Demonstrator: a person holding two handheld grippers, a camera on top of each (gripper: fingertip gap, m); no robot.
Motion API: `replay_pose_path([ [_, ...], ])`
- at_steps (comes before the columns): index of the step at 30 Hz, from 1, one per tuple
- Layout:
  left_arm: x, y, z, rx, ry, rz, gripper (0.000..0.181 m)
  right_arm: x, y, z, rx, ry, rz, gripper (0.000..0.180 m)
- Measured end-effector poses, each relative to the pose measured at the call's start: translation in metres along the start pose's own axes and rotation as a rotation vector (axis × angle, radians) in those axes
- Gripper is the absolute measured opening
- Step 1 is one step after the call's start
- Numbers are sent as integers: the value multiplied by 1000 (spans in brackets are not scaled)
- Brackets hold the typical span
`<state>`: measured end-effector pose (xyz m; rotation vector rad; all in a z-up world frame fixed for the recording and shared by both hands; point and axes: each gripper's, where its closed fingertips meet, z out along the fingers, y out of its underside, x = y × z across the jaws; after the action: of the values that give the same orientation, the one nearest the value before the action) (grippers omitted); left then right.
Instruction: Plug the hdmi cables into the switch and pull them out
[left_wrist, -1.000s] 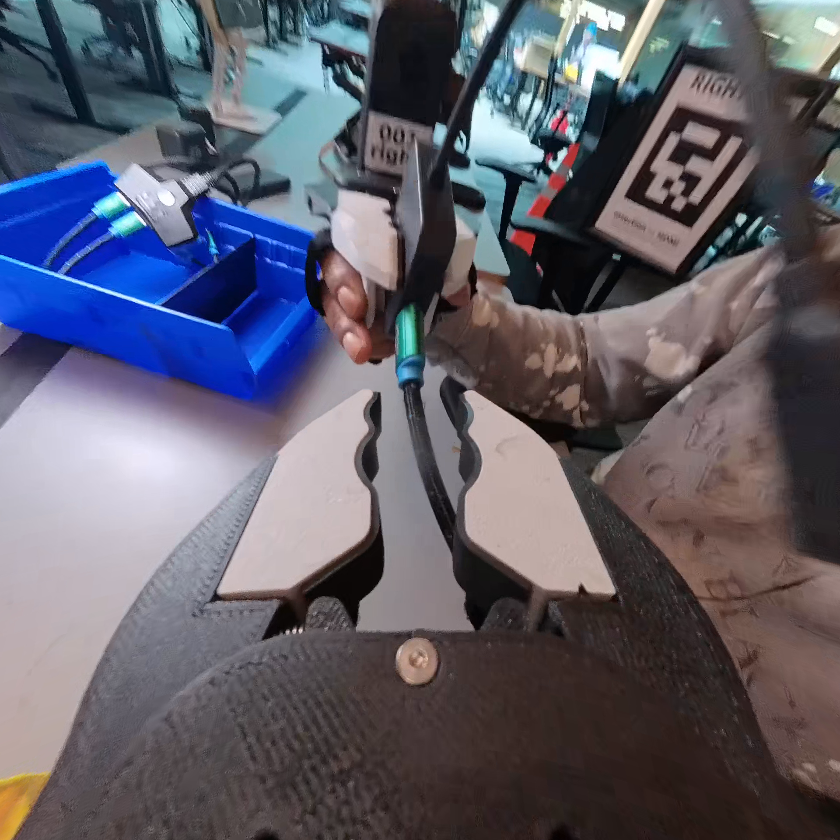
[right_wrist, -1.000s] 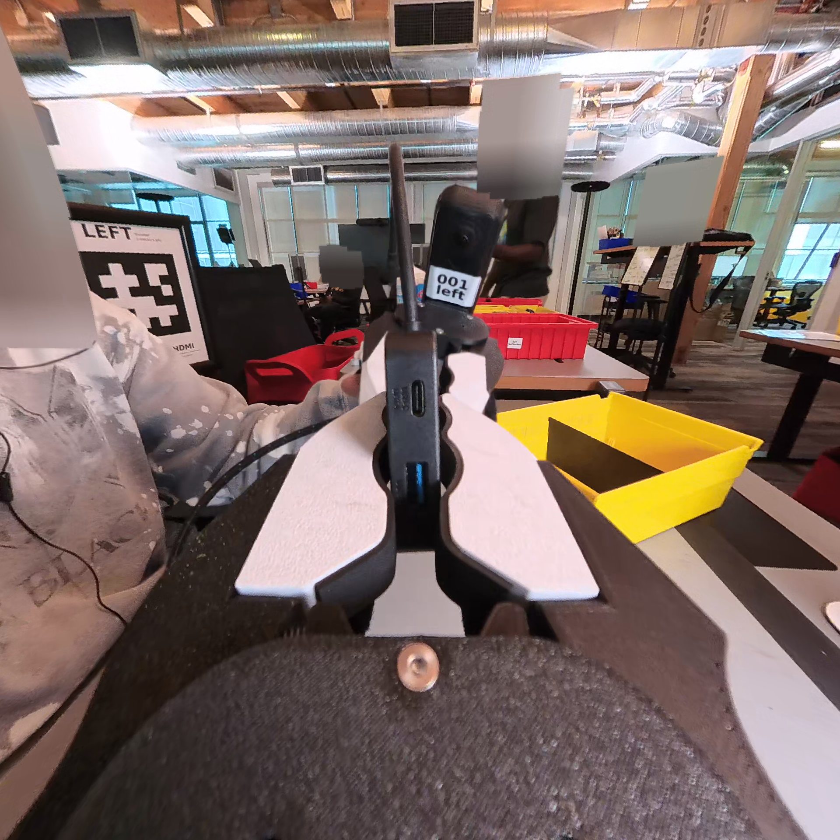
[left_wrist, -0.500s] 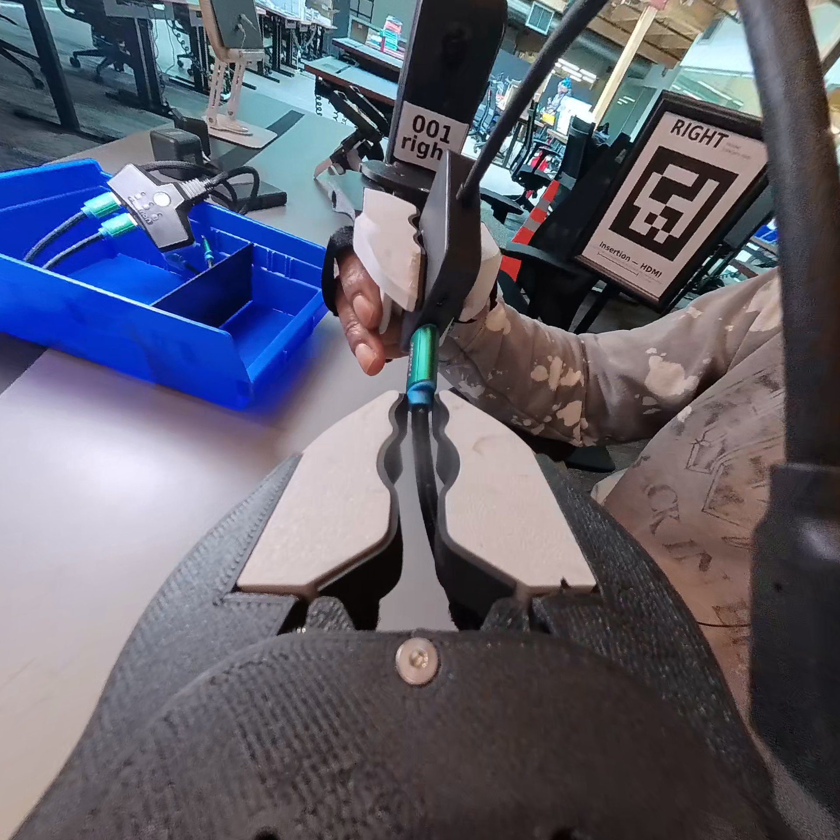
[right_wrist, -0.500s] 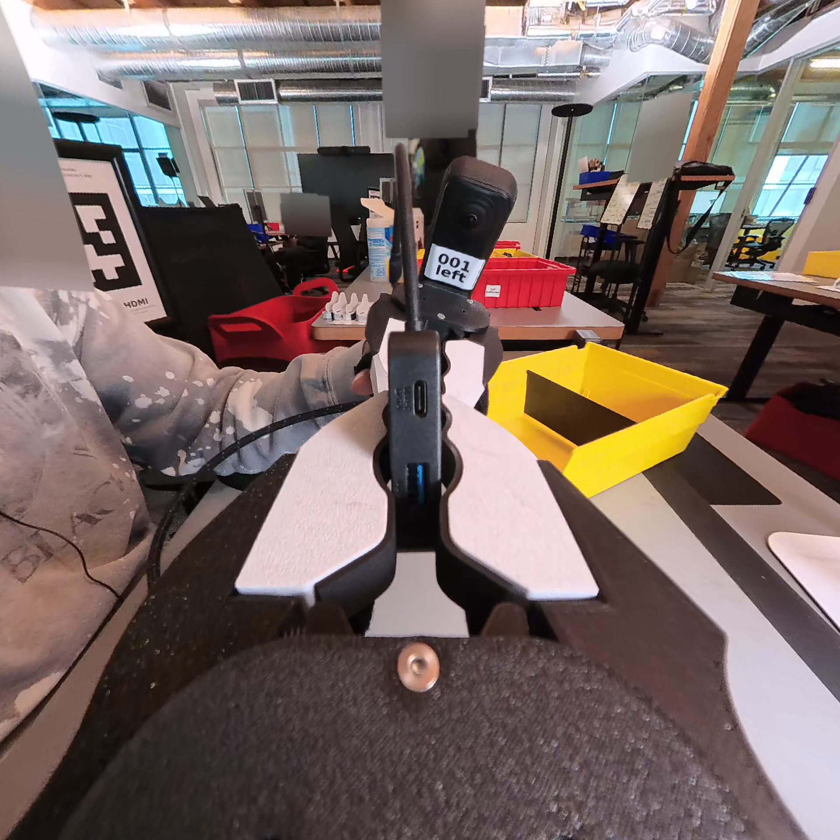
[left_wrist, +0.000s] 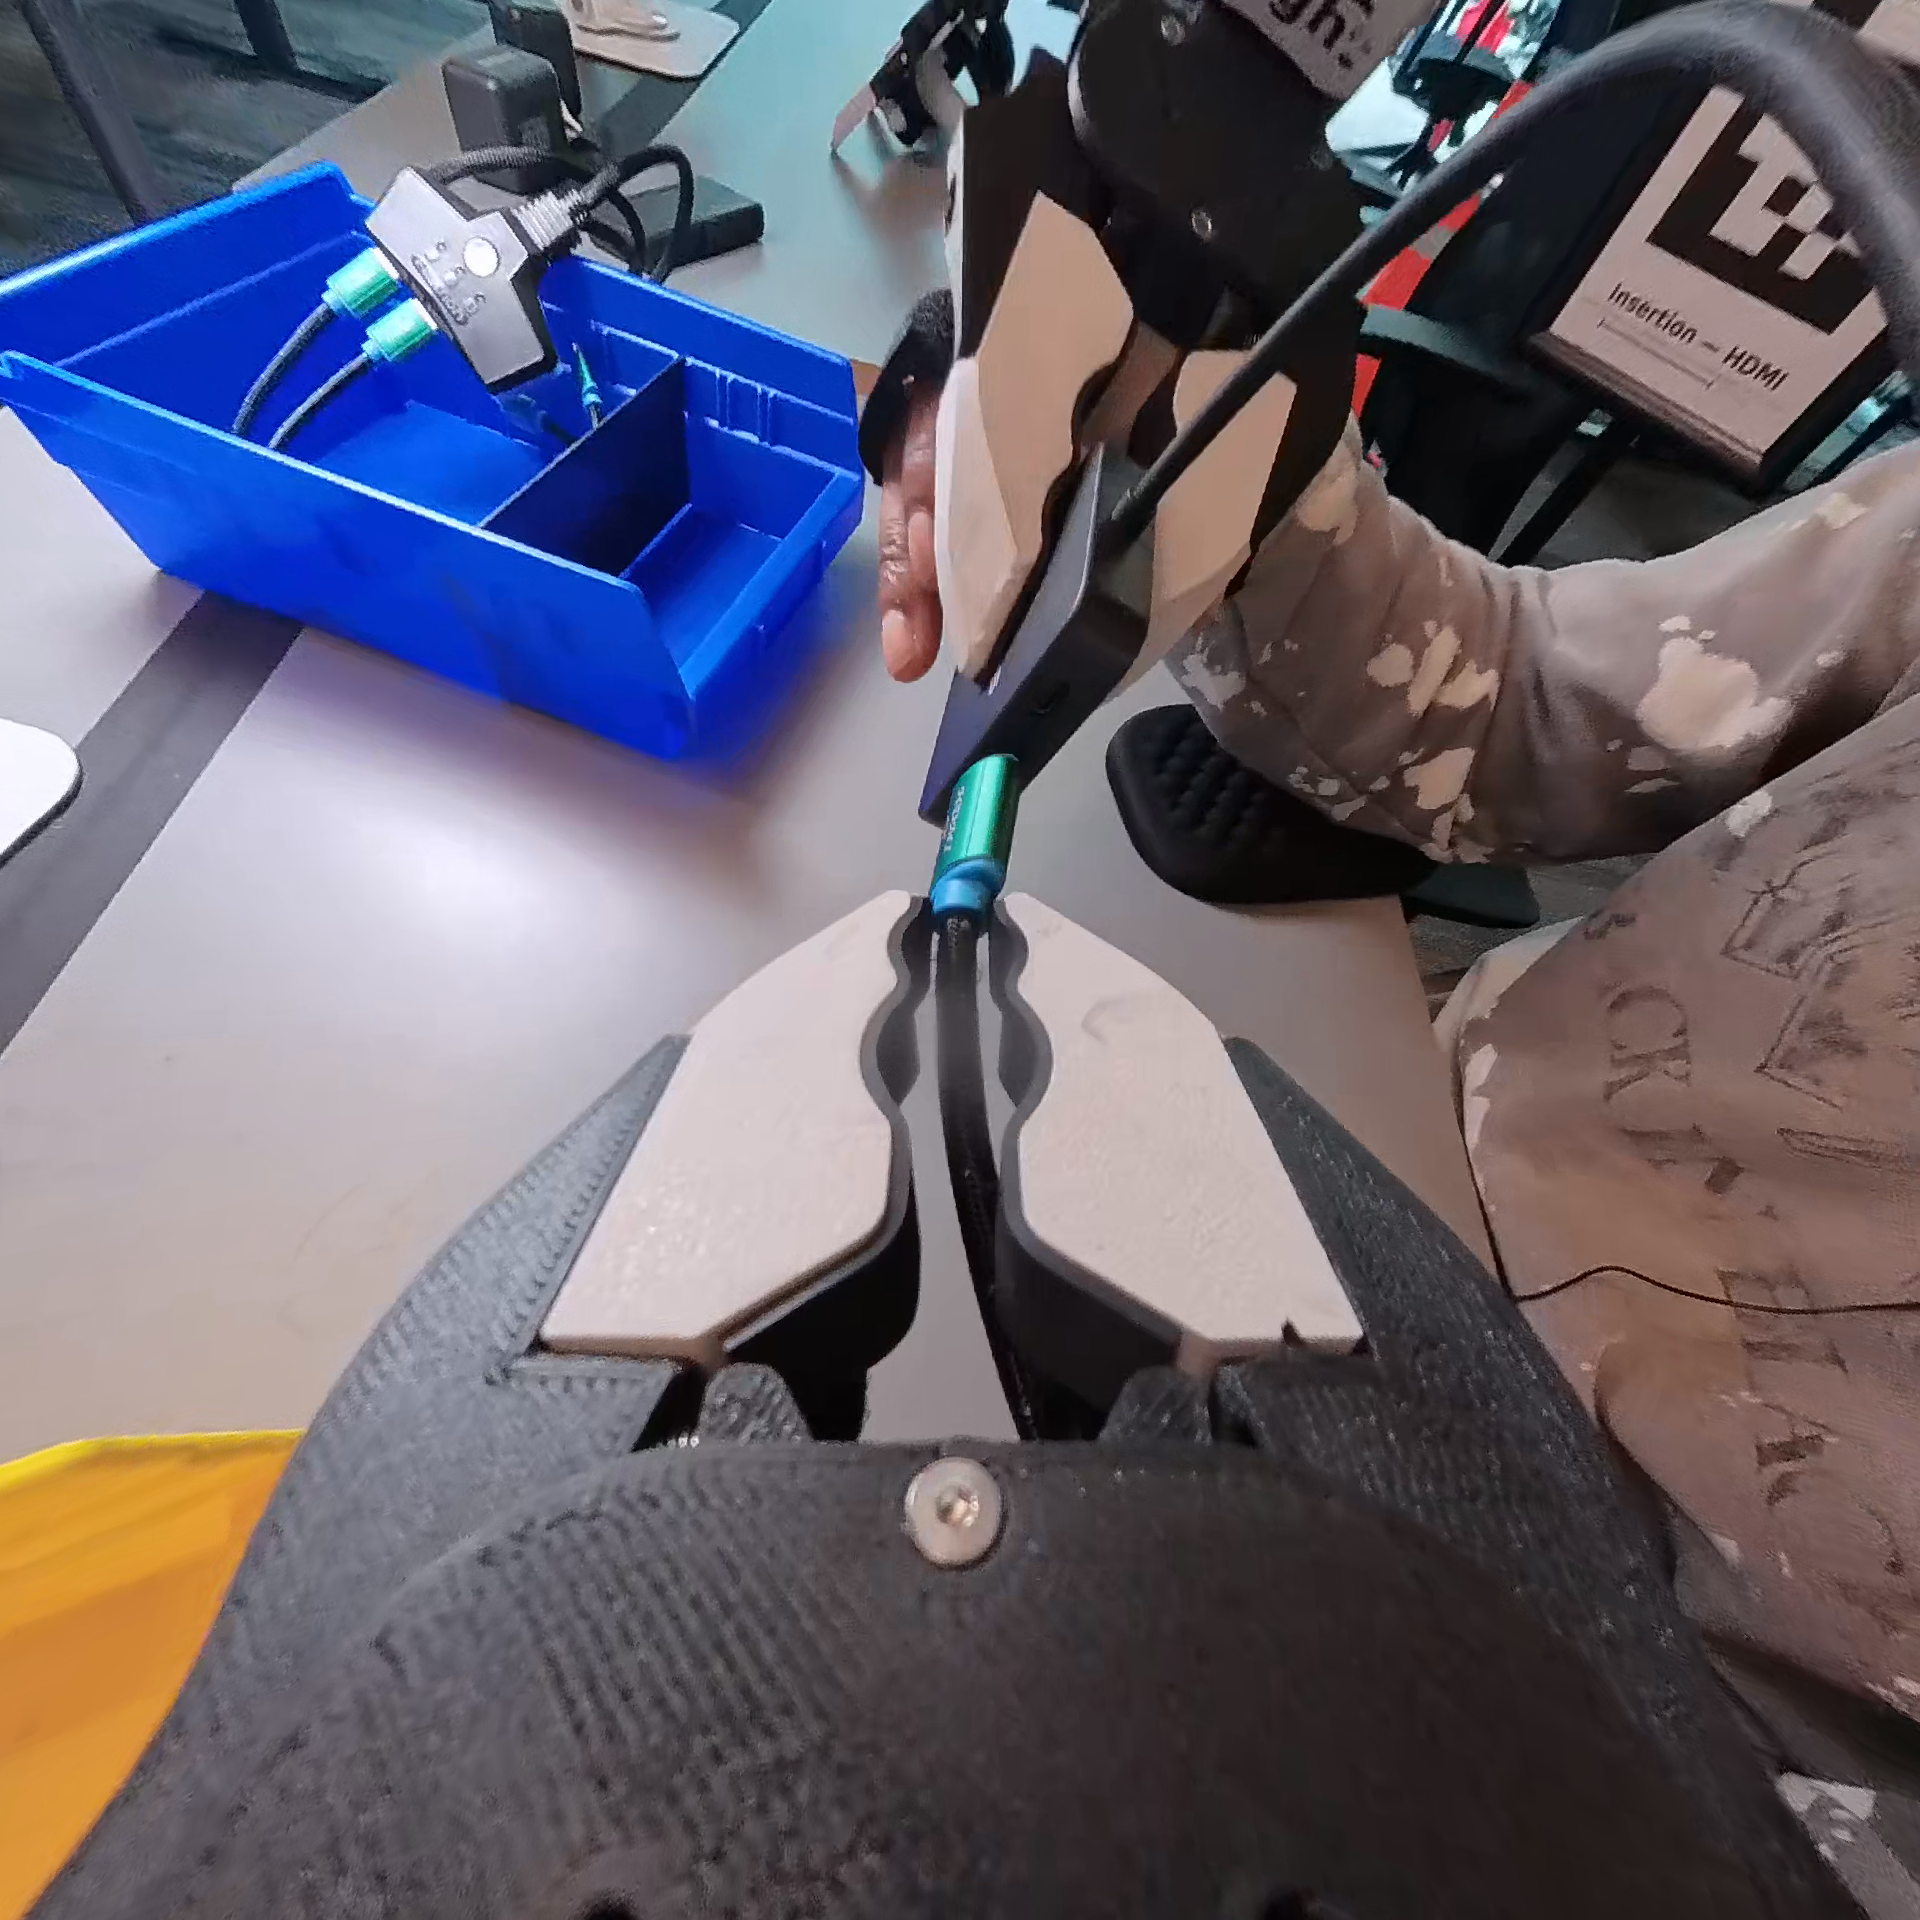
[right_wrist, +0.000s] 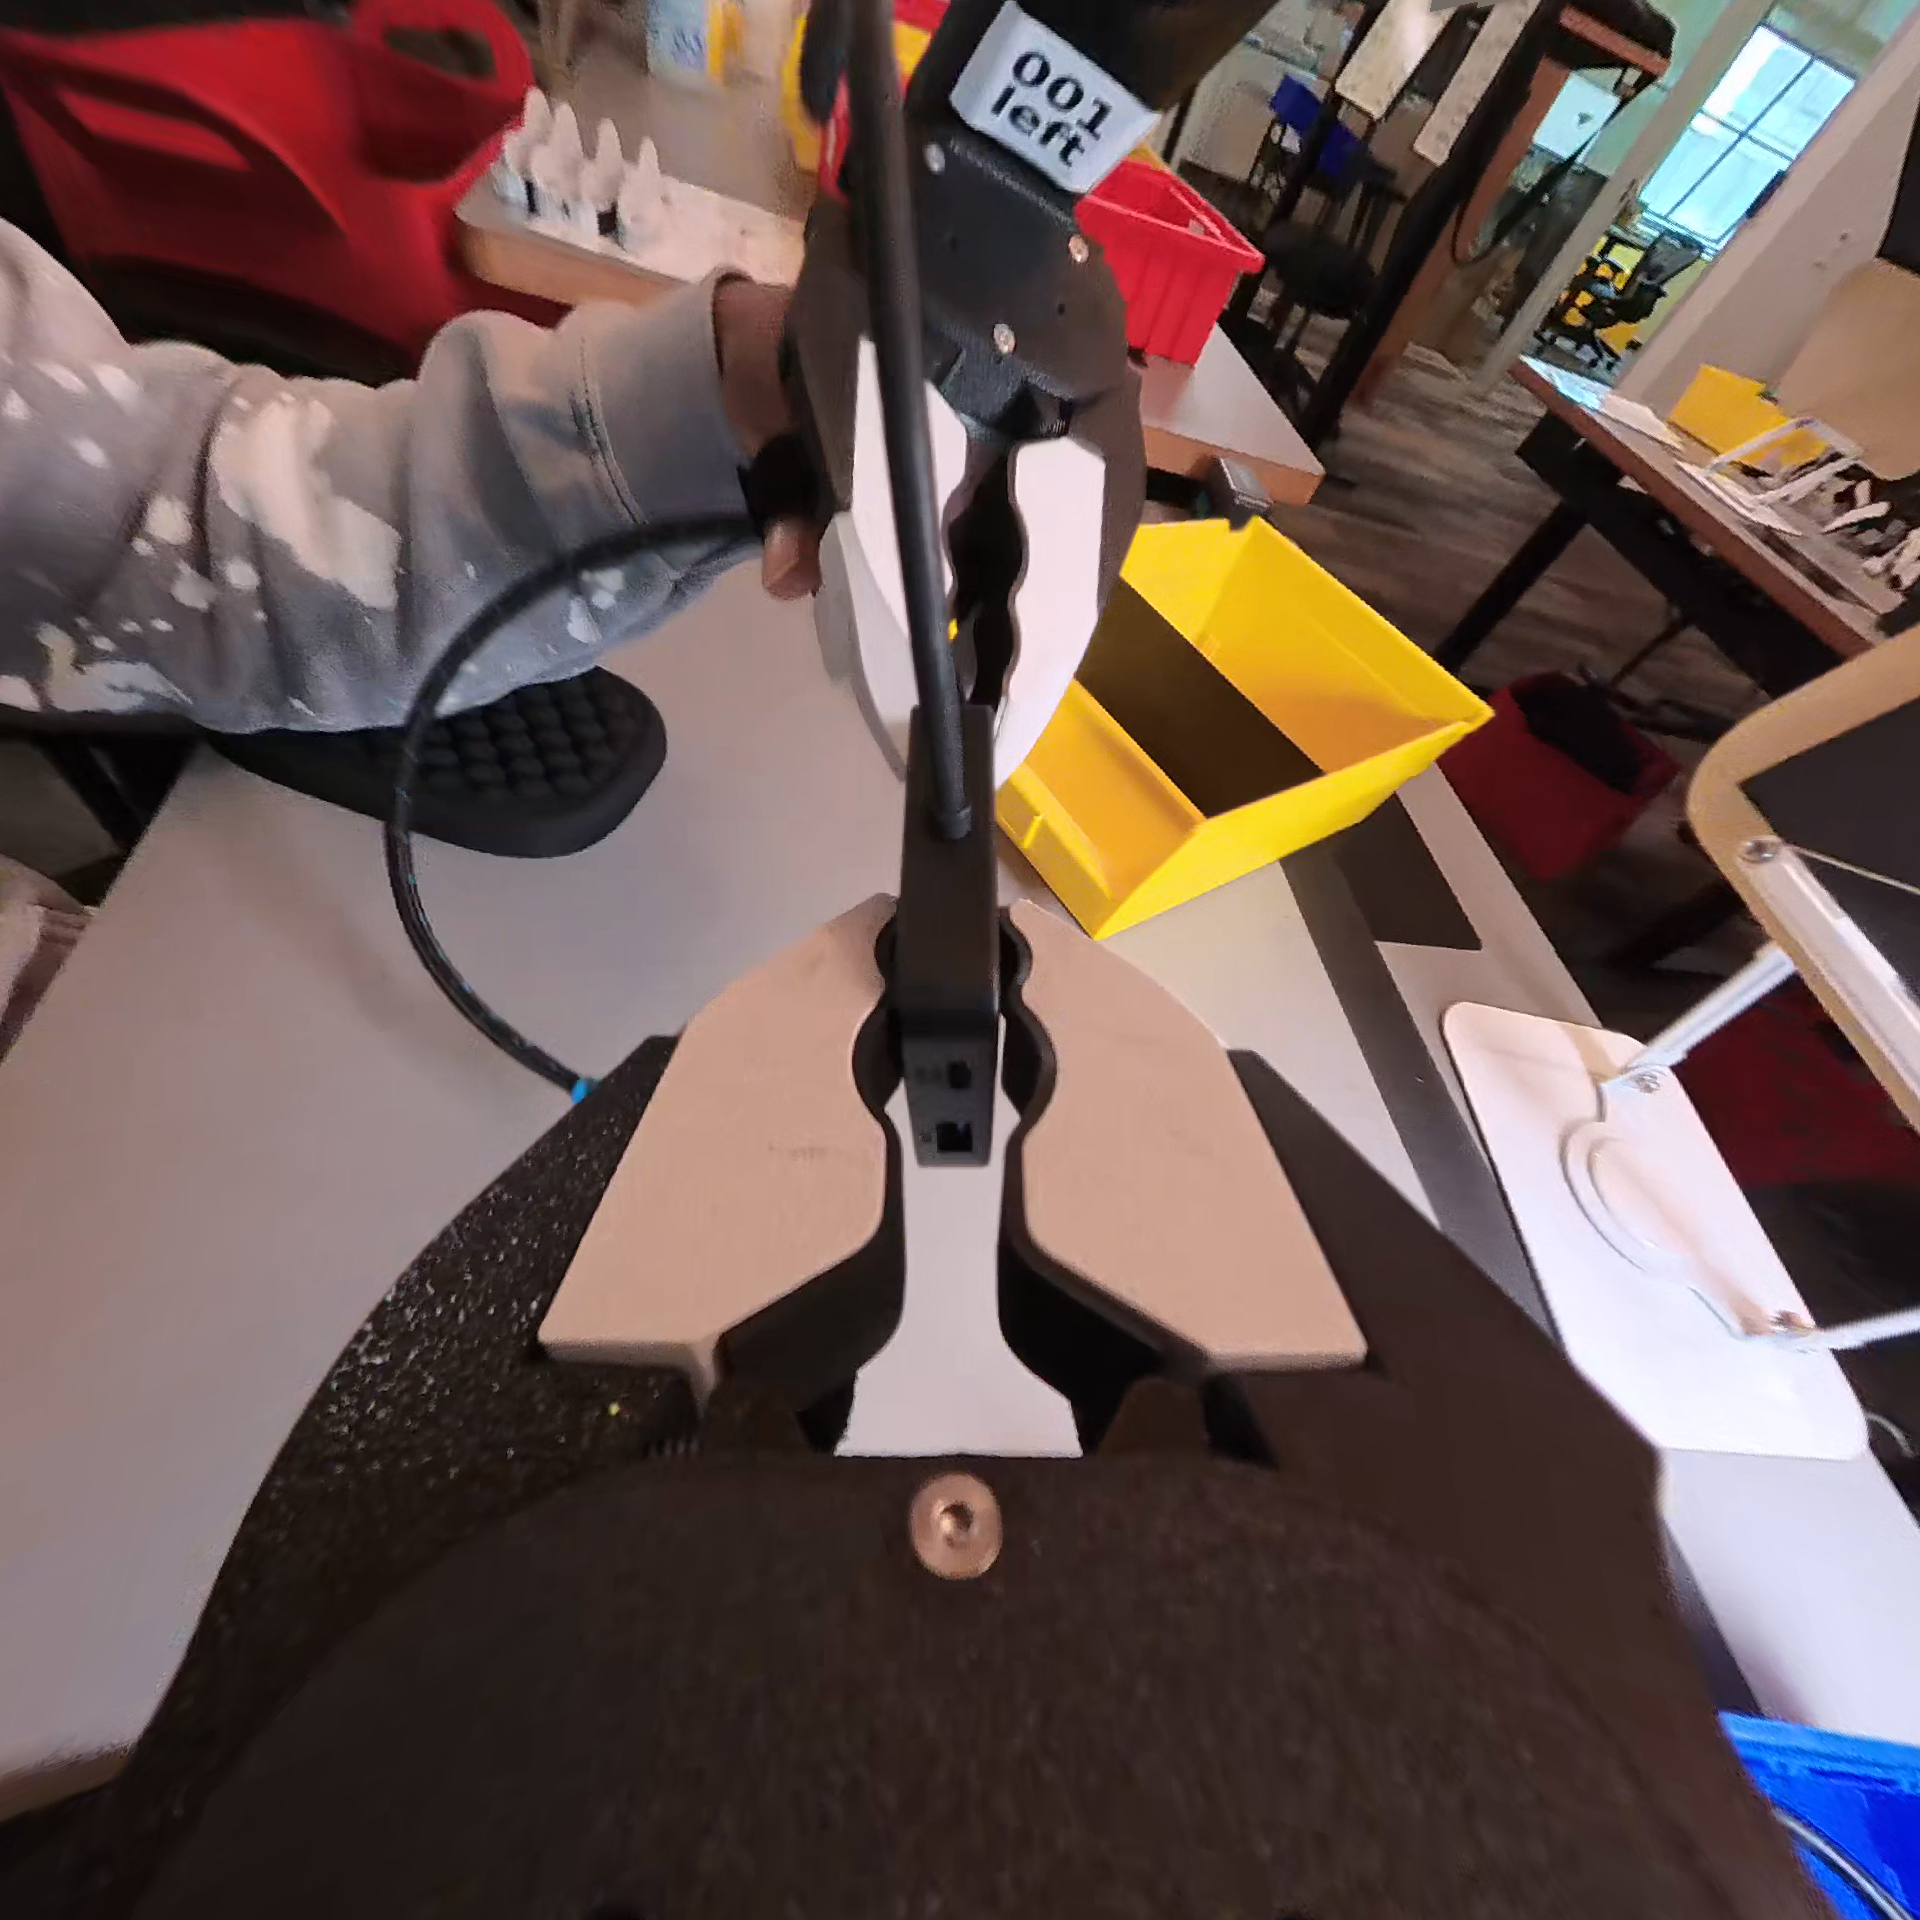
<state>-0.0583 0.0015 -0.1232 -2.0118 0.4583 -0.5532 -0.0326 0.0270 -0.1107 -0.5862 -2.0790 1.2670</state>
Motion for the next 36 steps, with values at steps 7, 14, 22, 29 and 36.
replay_pose_path([
  [7, -3, 1, -4, 5, 1, -1, 11, 0, 17, 11, -135, 49, -66, 15],
  [14, -7, -17, -12, 145, -1, -1, 14, 8, 15, 4, -112, 76, -80, 13],
  [22, -44, -48, -91, 475, -256, -45, 27, 51, -22, -69, 43, 351, -70, 13],
  [29, -47, -55, -103, 549, -264, -64, 27, 165, -57, -187, -45, 926, -209, 14],
  [36, -35, -53, -77, 452, -240, -28, 28, 254, 26, -216, -416, 1071, -275, 14],
])
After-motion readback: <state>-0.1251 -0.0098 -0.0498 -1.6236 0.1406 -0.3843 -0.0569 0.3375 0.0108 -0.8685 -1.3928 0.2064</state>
